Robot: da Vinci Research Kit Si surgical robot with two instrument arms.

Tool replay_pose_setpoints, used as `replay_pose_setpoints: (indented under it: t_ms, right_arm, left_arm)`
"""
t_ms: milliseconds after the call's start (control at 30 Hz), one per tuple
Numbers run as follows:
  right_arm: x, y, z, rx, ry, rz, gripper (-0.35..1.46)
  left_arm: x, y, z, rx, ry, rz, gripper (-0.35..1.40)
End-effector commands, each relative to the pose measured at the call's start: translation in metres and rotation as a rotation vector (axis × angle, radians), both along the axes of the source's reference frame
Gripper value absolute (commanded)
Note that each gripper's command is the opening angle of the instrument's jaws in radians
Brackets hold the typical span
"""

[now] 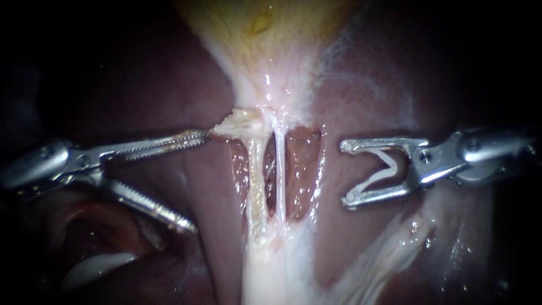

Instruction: Grabbing gallbladder

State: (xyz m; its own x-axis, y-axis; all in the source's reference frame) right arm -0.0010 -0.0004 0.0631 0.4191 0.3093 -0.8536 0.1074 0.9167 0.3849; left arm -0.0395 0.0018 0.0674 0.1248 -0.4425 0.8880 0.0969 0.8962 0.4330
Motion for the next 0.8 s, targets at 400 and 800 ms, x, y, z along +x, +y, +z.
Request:
replay_pose_setpoints:
  t_ms: [400,800]
  right_arm:
    - [0.0,0.0,0.0,0.0,0.0,0.0,0.5]
    - [0.0001,0.0,0.0001,-0.001,-0.001,0.001,0.5]
  left_arm:
    - [-0.001,0.004,0.0016,0.01,0.006,-0.015,1.16]
    - [-0.0026,0.0061,0.0047,-0.007,0.017,-0.027,0.94]
